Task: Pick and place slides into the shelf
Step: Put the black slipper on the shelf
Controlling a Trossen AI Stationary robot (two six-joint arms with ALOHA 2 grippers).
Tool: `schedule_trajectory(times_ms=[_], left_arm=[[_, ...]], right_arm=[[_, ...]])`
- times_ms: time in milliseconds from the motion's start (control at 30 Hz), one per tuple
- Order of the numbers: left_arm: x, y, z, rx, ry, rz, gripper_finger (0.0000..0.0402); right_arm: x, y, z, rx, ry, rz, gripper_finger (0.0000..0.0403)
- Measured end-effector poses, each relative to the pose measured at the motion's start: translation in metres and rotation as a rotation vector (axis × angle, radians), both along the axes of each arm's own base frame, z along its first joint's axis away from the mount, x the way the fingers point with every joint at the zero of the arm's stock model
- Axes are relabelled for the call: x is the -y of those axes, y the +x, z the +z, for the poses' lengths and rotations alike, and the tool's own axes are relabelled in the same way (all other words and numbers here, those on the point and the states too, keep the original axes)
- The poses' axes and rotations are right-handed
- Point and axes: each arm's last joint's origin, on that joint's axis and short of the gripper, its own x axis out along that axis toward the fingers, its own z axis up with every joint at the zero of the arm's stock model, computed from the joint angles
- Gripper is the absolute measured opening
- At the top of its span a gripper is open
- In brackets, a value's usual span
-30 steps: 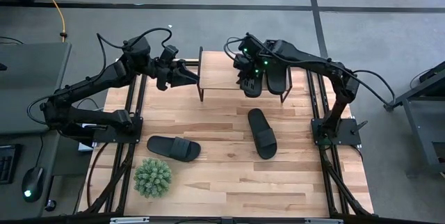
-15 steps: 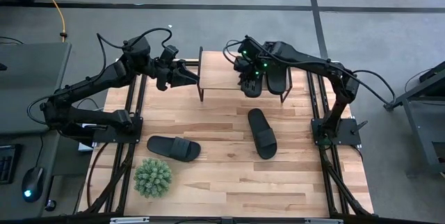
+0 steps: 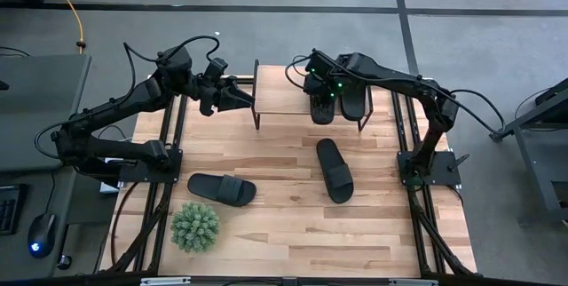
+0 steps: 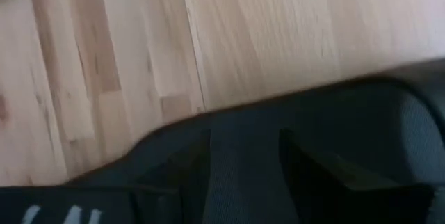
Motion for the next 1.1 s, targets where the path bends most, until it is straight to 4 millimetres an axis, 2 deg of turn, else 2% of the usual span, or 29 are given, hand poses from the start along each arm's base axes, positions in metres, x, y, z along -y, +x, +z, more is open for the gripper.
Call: schedule_trajectory(times_ms=[633,933,1100], left_arm=[[0.000,0.000,0.000,0.000,0.000,-0.001,0.0186],[0.000,0.000,0.000,0.000,0.003,-0.001,0.0186],[0.000,0.000,0.000,0.001,0.004,-0.001,0.0186]], right_arm=[[-0.005,-0.021,-0.006,-0.255,-0.024,-0.033,0.0160],[-0.002,-0.017,-0.005,-0.208,-0.032,-0.102,0.0160],[0.000,-0.009,-0.002,-0.099,-0.015,-0.087,0.0160]])
